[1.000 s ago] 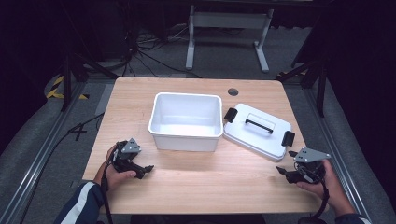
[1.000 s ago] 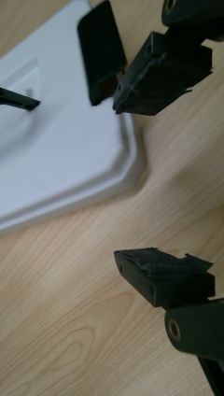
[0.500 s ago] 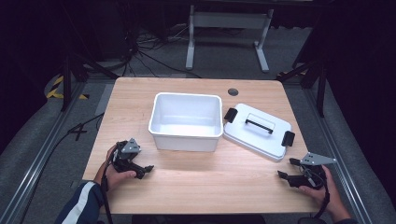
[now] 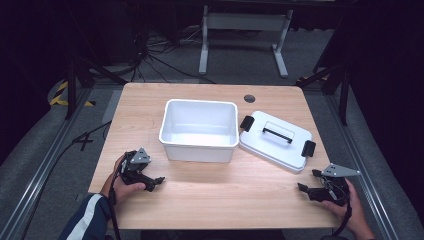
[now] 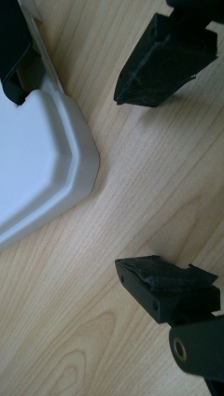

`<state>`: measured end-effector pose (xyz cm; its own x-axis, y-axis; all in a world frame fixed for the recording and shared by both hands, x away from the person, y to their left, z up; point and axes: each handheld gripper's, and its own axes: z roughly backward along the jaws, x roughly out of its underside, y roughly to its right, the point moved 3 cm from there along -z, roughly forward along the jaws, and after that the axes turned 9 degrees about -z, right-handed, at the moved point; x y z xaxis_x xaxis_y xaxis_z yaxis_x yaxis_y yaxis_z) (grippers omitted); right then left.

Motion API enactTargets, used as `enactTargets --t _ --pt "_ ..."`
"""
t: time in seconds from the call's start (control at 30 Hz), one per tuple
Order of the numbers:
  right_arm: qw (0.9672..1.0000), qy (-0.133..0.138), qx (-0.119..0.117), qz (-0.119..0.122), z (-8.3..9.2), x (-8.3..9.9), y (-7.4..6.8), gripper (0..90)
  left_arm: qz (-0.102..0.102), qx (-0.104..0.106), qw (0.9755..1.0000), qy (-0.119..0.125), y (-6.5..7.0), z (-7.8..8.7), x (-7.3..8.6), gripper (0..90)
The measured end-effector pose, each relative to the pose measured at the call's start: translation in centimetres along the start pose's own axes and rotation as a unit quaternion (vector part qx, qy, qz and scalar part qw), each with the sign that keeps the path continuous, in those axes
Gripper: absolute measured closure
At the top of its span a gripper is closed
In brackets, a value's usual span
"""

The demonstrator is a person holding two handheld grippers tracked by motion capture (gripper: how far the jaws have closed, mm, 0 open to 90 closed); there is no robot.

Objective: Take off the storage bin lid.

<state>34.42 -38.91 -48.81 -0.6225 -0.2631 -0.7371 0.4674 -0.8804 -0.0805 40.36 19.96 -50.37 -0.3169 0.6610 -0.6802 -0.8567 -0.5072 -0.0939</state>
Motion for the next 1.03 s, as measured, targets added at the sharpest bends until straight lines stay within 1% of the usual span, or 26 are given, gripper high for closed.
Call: enactTargets --t 0.87,1.03 --pt "1.0 0.0 0.001 -0.001 -0.01 0.0 0.01 16.7 0.0 0.0 1.0 0.0 -0.06 -0.03 -0.03 0.2" --pt "1.0 -0.001 0.001 -0.002 -0.02 -0.01 0.02 16.3 0.002 -0.003 1.0 0.002 -0.07 -0.06 -0.03 0.2"
